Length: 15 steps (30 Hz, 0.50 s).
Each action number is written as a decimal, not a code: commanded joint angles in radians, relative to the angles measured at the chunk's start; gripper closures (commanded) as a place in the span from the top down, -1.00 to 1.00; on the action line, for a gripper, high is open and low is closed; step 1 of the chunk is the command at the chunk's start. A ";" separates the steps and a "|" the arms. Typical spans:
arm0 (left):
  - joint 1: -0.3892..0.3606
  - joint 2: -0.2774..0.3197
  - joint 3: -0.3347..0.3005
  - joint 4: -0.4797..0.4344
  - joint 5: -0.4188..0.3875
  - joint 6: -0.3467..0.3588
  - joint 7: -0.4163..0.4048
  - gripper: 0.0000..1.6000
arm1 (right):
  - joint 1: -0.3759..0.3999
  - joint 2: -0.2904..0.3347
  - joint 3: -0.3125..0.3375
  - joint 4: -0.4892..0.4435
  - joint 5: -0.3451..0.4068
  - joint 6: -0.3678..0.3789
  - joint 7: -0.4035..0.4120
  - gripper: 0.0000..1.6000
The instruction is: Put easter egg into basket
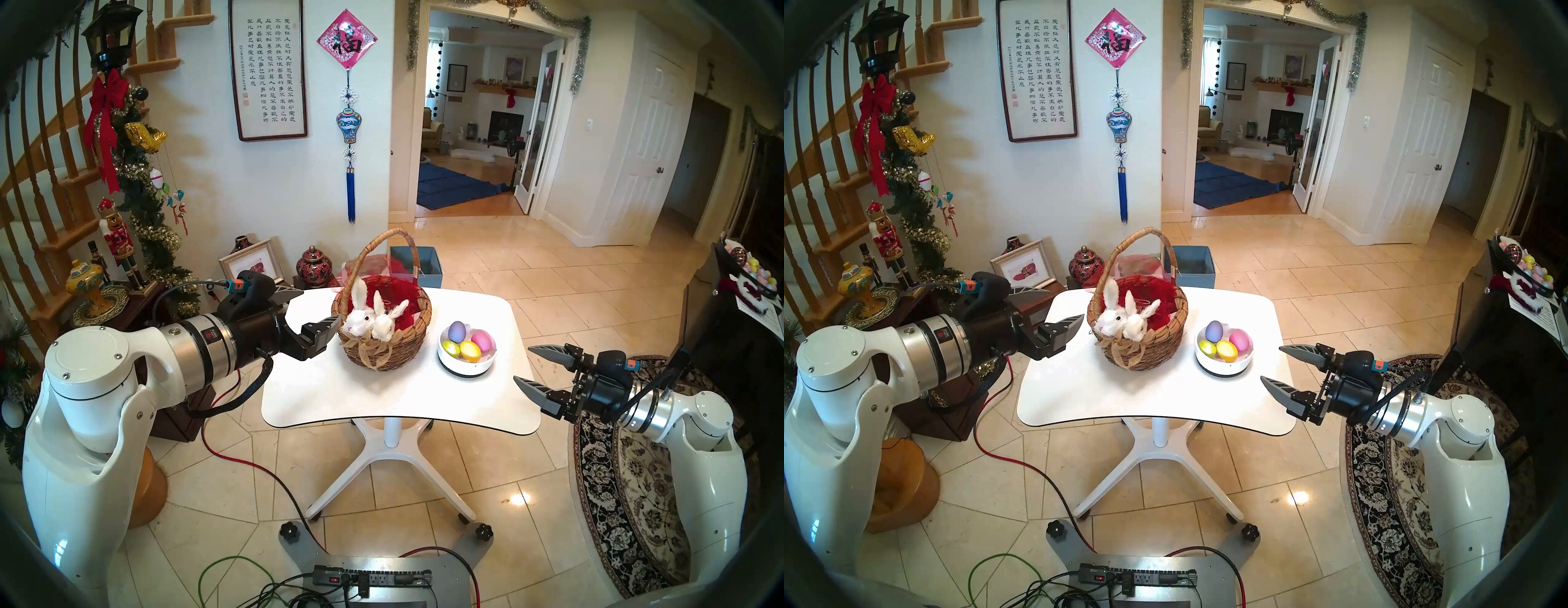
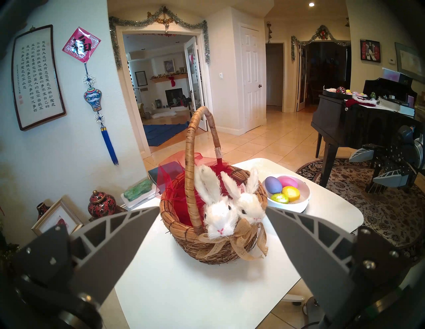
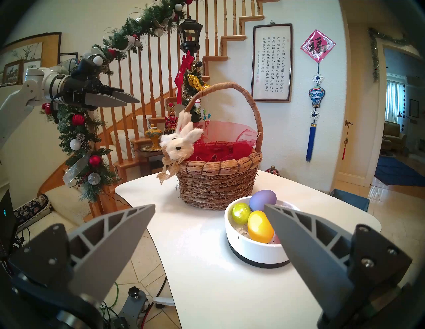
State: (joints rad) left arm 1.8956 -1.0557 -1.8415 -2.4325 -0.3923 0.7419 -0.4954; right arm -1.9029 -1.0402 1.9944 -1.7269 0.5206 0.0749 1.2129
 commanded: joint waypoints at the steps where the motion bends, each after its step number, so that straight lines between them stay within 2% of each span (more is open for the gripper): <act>1: -0.003 0.001 -0.001 -0.003 0.001 0.001 0.000 1.00 | 0.000 0.000 0.000 -0.003 0.000 0.000 -0.001 1.00; 15: -0.004 -0.002 -0.001 -0.003 0.005 0.002 -0.004 1.00 | 0.000 0.000 0.000 -0.003 0.000 0.000 -0.001 1.00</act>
State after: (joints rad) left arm 1.8956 -1.0596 -1.8415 -2.4322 -0.3874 0.7424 -0.4994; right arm -1.9029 -1.0402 1.9944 -1.7264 0.5207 0.0749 1.2133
